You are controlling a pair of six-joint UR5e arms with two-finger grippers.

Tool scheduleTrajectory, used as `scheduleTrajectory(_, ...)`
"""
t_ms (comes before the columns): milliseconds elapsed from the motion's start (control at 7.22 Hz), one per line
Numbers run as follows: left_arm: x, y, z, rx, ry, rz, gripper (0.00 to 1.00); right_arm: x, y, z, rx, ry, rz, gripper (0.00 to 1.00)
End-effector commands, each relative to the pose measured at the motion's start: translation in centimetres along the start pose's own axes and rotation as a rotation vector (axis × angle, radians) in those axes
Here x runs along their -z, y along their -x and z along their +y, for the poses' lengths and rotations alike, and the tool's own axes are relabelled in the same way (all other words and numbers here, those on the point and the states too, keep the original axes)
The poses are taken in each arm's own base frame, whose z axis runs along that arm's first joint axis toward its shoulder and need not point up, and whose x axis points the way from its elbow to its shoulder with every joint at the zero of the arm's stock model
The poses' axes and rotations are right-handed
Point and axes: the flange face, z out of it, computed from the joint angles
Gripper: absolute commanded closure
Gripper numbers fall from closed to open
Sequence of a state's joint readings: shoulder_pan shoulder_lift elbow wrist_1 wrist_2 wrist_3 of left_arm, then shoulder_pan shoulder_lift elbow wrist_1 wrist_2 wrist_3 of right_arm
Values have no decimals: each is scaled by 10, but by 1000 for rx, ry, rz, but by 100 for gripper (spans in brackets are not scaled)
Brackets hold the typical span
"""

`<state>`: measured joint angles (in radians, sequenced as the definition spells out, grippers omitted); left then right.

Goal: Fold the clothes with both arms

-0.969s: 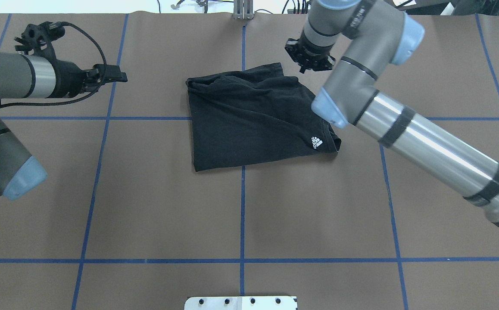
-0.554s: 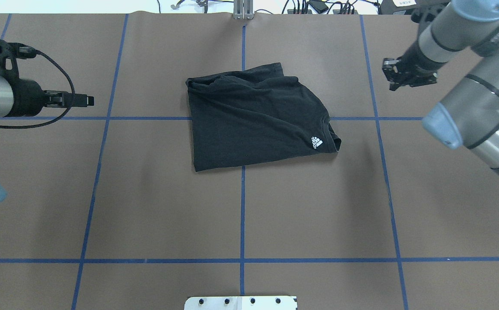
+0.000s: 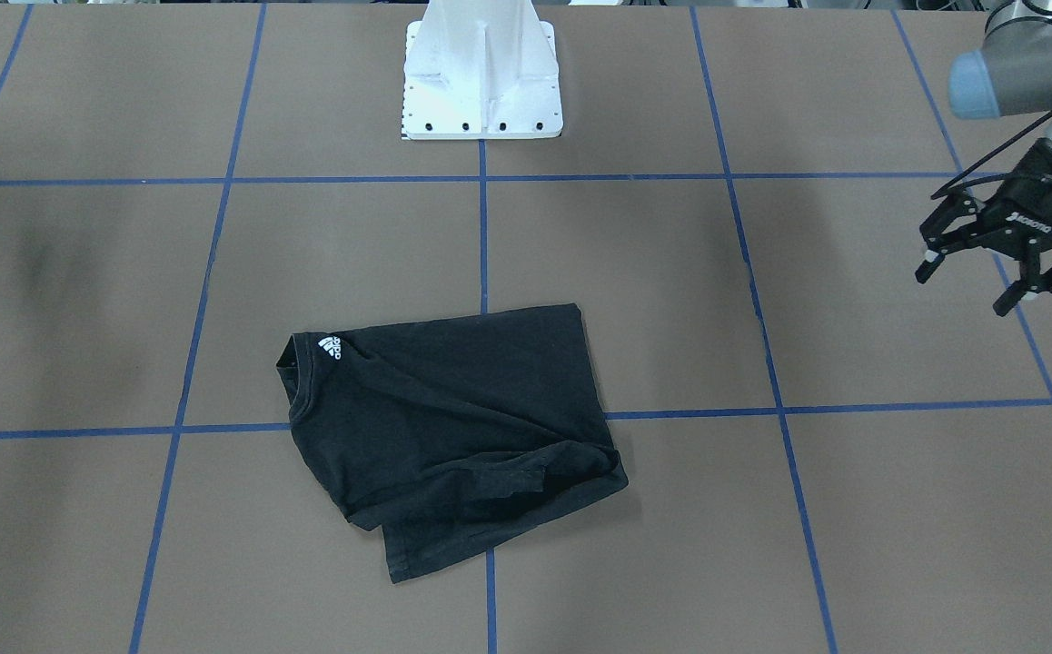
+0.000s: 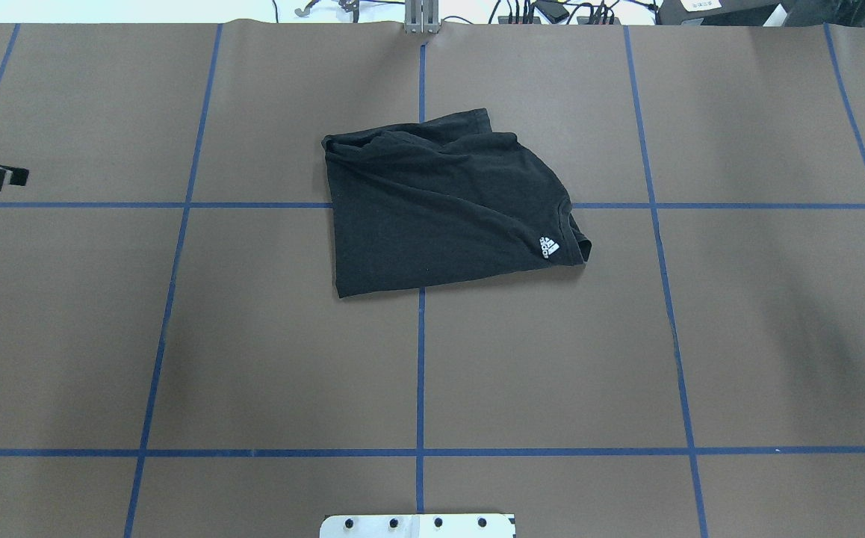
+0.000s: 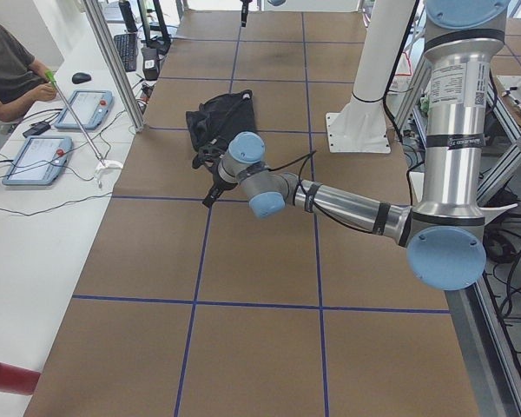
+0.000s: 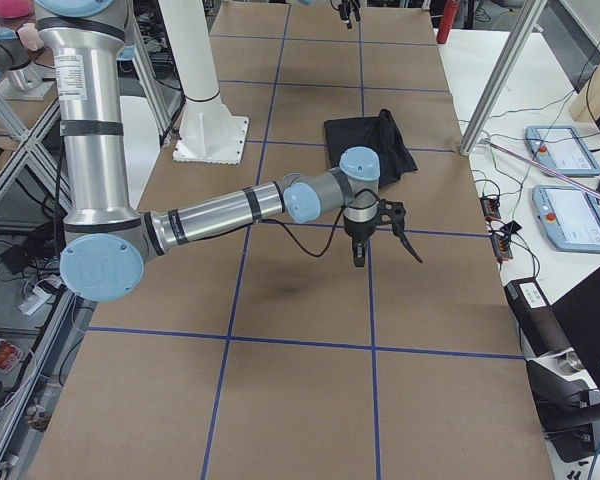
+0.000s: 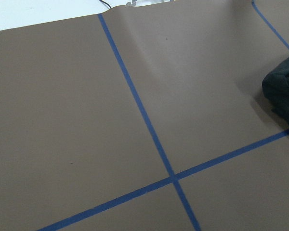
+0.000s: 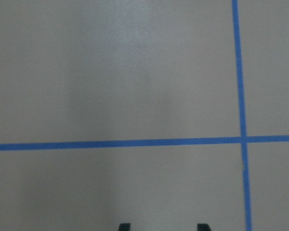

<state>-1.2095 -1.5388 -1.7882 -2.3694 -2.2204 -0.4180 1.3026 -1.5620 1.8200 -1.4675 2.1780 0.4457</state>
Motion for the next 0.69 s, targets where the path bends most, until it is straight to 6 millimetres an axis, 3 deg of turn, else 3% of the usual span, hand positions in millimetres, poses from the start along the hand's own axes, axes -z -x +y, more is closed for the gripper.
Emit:
scheduleTrajectory(0, 41, 83, 31, -123, 13, -35, 0, 13, -70, 26, 78, 16, -36, 0)
scheduleTrajectory(138, 47, 117, 43, -150, 28, -62, 0, 19, -89, 29, 114, 33, -28, 0)
scheduleTrajectory(554, 47, 137, 48, -90, 149, -88, 0, 22, -106, 34, 158, 104, -34, 0)
